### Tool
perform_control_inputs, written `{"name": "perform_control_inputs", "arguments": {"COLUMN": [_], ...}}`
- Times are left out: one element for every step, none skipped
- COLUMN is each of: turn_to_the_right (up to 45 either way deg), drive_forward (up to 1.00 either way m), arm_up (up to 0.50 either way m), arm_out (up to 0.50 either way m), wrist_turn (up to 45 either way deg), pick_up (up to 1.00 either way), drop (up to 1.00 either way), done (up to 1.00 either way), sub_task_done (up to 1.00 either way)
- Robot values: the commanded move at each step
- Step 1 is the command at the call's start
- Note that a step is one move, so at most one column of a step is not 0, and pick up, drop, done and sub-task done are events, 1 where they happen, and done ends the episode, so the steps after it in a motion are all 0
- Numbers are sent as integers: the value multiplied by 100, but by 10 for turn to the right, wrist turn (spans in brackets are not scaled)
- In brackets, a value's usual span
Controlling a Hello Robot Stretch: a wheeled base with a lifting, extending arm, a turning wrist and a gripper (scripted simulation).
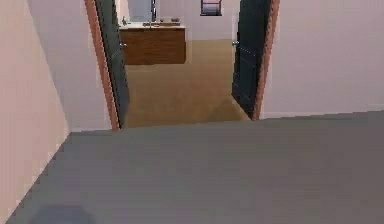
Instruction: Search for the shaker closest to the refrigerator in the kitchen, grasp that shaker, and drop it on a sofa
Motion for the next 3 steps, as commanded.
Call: {"name": "perform_control_inputs", "arguments": {"turn_to_the_right": [0, 0, -30], "drive_forward": [100, 100, 0], "arm_up": [0, 0, 0], "arm_out": [0, 0, 0], "wrist_turn": [0, 0, 0], "pick_up": [0, 0, 0], "drop": [0, 0, 0], "done": [0, 0, 0], "sub_task_done": [0, 0, 0]}}
